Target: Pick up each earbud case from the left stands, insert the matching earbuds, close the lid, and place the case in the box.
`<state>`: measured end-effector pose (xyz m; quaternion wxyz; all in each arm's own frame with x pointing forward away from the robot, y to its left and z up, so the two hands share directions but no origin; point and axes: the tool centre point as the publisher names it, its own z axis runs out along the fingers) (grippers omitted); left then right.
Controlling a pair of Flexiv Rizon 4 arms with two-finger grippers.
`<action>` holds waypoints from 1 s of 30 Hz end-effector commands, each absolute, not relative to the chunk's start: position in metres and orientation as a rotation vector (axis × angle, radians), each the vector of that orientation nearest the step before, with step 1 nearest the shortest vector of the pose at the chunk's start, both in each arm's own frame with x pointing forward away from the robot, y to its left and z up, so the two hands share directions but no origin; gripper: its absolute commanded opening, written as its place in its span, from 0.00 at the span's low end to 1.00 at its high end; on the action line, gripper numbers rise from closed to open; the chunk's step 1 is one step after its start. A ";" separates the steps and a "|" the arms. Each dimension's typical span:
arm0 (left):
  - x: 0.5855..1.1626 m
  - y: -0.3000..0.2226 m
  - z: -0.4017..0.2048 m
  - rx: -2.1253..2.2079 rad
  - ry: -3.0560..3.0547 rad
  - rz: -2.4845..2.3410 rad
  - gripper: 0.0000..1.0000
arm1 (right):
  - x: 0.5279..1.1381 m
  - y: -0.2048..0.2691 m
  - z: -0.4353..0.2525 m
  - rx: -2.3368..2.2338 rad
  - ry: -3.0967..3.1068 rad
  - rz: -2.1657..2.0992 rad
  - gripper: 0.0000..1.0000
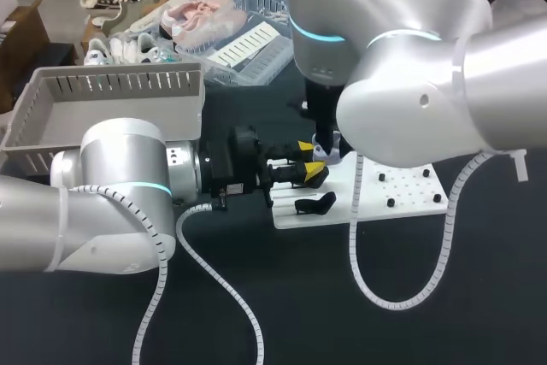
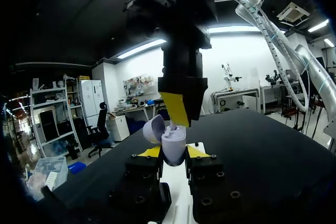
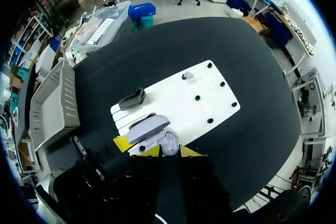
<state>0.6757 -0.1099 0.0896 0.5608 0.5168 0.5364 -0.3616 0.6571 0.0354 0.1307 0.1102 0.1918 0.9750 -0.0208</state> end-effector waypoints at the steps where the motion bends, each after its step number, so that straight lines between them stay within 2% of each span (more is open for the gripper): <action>1: 0.674 -0.111 0.089 1.211 1.265 -0.843 0.00 | 0.658 0.036 0.128 0.565 2.870 -0.058 0.00; 12: 0.674 -0.111 0.089 1.211 1.265 -0.843 0.00 | 0.658 0.037 0.126 0.552 2.877 -0.046 0.01; 14: 0.674 -0.111 0.089 1.211 1.265 -0.843 0.00 | 0.658 0.036 0.126 0.549 2.877 -0.044 0.30; 15: 0.674 -0.111 0.089 1.211 1.265 -0.843 0.00 | 0.658 0.036 0.127 0.548 2.876 -0.042 0.33; 22: 0.674 -0.111 0.089 1.211 1.265 -0.843 0.00 | 0.658 0.036 0.127 0.546 2.874 -0.035 0.44; 30: 0.674 -0.111 0.089 1.211 1.265 -0.843 0.00 | 0.654 0.034 0.131 0.549 2.867 -0.025 0.42</action>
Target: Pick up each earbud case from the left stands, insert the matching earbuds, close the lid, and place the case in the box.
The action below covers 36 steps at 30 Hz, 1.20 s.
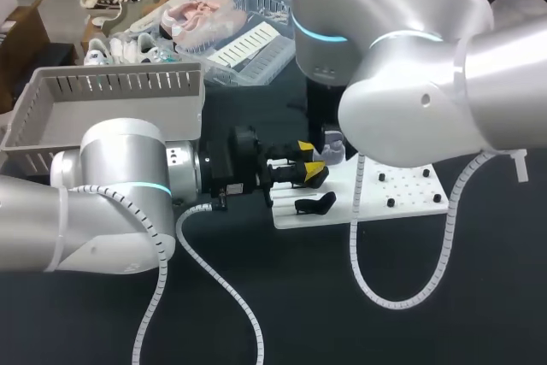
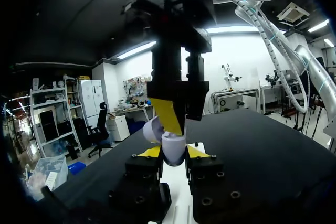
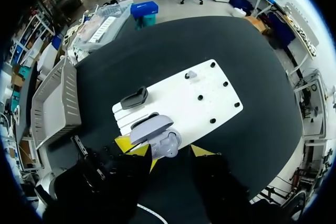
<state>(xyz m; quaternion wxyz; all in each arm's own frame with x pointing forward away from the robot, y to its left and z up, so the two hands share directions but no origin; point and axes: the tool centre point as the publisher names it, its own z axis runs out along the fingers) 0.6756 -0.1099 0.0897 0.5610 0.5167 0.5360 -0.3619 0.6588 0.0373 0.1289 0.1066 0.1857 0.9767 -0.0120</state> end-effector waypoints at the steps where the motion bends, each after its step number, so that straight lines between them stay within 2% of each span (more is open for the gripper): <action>1: 0.674 -0.111 0.089 1.211 1.265 -0.843 0.00 | 0.653 0.034 0.132 0.550 2.864 -0.023 0.42; 17: 0.674 -0.111 0.089 1.211 1.265 -0.843 0.00 | 0.636 0.030 0.128 0.550 2.863 0.006 0.44; 36: 0.674 -0.111 0.089 1.211 1.265 -0.843 0.00 | 0.644 0.026 0.128 0.581 2.854 -0.007 0.44</action>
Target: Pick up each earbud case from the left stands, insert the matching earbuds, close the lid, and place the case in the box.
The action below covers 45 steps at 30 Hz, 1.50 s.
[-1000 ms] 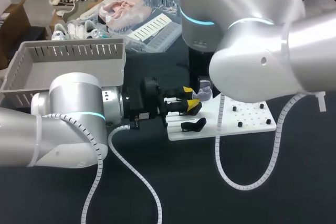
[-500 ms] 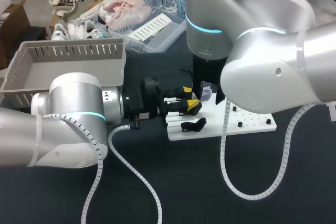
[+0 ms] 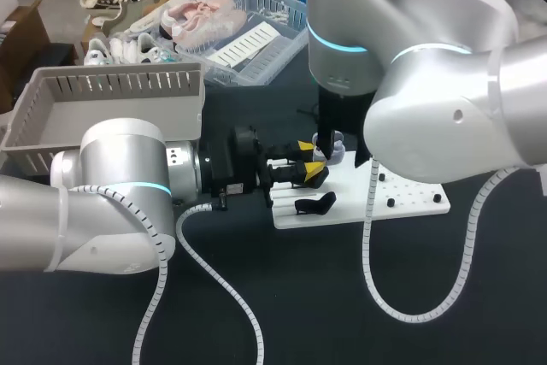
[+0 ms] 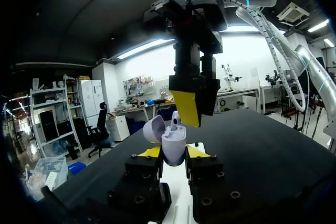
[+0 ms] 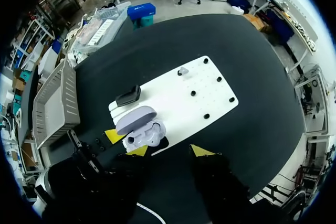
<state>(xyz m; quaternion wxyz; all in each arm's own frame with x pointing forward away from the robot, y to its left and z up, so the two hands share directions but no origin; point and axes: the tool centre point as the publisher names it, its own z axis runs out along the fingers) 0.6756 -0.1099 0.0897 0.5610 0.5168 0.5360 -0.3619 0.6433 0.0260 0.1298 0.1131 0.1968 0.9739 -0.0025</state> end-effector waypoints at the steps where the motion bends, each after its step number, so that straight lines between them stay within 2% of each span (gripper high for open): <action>1: 0.674 -0.111 0.089 1.211 1.265 -0.843 0.00 | 0.644 0.025 0.127 0.583 2.854 -0.006 0.44; 17: 0.674 -0.111 0.089 1.211 1.265 -0.843 0.00 | 0.635 0.019 0.131 0.558 2.835 0.042 0.47; 20: 0.674 -0.111 0.089 1.211 1.265 -0.843 0.00 | 0.625 0.013 0.133 0.531 2.829 0.074 0.56; 22: 0.674 -0.111 0.089 1.211 1.265 -0.843 0.00 | 0.618 0.009 0.135 0.516 2.825 0.071 0.58; 24: 0.674 -0.111 0.089 1.211 1.265 -0.843 0.00 | 0.612 0.002 0.137 0.505 2.821 0.072 0.67; 32: 0.674 -0.111 0.089 1.211 1.265 -0.843 0.00 | 0.594 -0.038 0.142 0.533 2.792 0.037 0.92; 36: 0.674 -0.111 0.089 1.211 1.265 -0.843 0.00 | 0.597 -0.064 0.139 0.594 2.789 0.028 0.89; 38: 0.674 -0.111 0.089 1.211 1.265 -0.843 0.00 | 0.602 -0.075 0.136 0.590 2.796 0.033 0.91; 40: 0.674 -0.111 0.089 1.211 1.265 -0.843 0.00 | 0.608 -0.083 0.134 0.535 2.803 0.058 0.95; 45: 0.674 -0.111 0.089 1.211 1.265 -0.843 0.00 | 0.630 -0.096 0.121 0.331 2.838 0.152 0.93</action>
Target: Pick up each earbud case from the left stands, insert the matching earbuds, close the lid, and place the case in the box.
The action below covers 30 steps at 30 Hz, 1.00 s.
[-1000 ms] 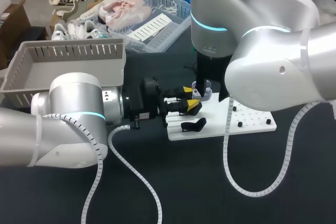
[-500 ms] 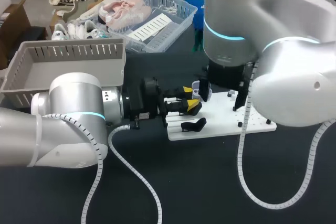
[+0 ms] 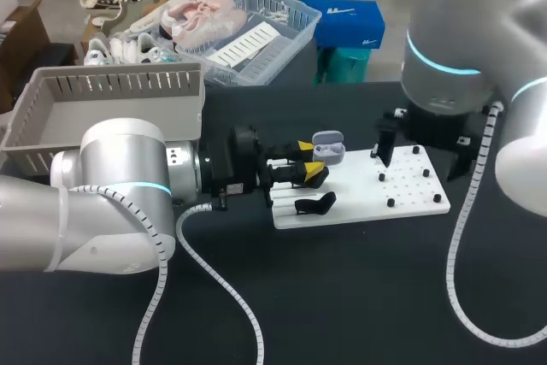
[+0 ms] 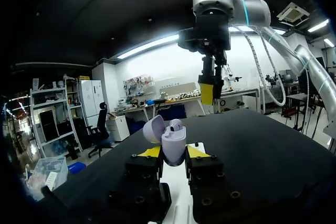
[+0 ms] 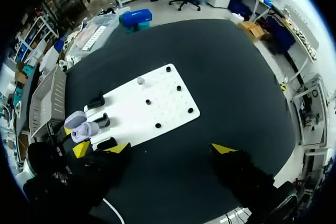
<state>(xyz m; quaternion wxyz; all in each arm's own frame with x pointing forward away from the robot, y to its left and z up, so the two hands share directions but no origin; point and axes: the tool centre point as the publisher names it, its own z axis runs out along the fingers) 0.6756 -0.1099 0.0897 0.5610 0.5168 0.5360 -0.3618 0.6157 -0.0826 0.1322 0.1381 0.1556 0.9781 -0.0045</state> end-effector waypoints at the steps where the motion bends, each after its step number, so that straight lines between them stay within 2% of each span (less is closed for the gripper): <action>1: 0.674 -0.111 0.089 1.211 1.265 -0.843 0.00 | 0.634 -0.099 0.118 0.284 2.848 0.154 0.93; 2: 0.674 -0.111 0.089 1.211 1.265 -0.843 0.00 | 0.638 -0.099 0.115 0.217 2.857 0.169 0.87; 4: 0.674 -0.111 0.089 1.211 1.265 -0.843 0.00 | 0.645 -0.103 0.109 0.162 2.863 0.189 0.85; 6: 0.674 -0.111 0.089 1.211 1.265 -0.843 0.00 | 0.652 -0.104 0.105 0.074 2.865 0.207 0.90; 15: 0.674 -0.111 0.089 1.211 1.265 -0.843 0.00 | 0.674 -0.098 0.094 -0.080 2.856 0.202 0.68; 23: 0.674 -0.111 0.089 1.211 1.265 -0.843 0.00 | 0.690 -0.083 0.079 -0.057 2.890 0.256 0.57; 30: 0.674 -0.111 0.089 1.211 1.265 -0.843 0.00 | 0.703 -0.068 0.069 -0.131 2.895 0.305 0.65</action>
